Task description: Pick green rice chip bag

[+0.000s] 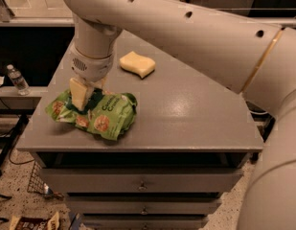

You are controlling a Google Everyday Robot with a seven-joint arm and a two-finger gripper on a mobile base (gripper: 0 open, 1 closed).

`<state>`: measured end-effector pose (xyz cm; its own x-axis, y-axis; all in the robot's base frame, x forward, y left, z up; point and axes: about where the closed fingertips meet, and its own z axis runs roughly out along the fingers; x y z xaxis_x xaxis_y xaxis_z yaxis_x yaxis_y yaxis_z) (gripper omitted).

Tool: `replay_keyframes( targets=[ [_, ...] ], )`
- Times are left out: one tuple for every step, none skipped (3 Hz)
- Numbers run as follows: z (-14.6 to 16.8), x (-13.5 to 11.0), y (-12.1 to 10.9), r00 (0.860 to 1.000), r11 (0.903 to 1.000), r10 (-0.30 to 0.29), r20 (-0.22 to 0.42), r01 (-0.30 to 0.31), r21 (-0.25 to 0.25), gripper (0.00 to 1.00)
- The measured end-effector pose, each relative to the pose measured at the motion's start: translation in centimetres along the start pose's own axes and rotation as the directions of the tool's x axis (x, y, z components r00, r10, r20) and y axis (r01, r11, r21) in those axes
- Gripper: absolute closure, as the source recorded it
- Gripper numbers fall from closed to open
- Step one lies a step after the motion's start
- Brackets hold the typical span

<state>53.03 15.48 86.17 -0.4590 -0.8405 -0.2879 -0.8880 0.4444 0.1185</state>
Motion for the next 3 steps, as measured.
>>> replay_keyframes(
  targets=[
    [-3.0,0.0,-0.6,0.998,0.9973,-0.041,0.037,0.039,0.063,1.00],
    [-6.6,0.2,-1.0,0.990,0.9873,-0.098,0.100,0.085,0.135,1.00],
    [-9.4,0.4,-1.1,0.977,0.9756,-0.145,0.155,0.116,0.186,1.00]
  ],
)
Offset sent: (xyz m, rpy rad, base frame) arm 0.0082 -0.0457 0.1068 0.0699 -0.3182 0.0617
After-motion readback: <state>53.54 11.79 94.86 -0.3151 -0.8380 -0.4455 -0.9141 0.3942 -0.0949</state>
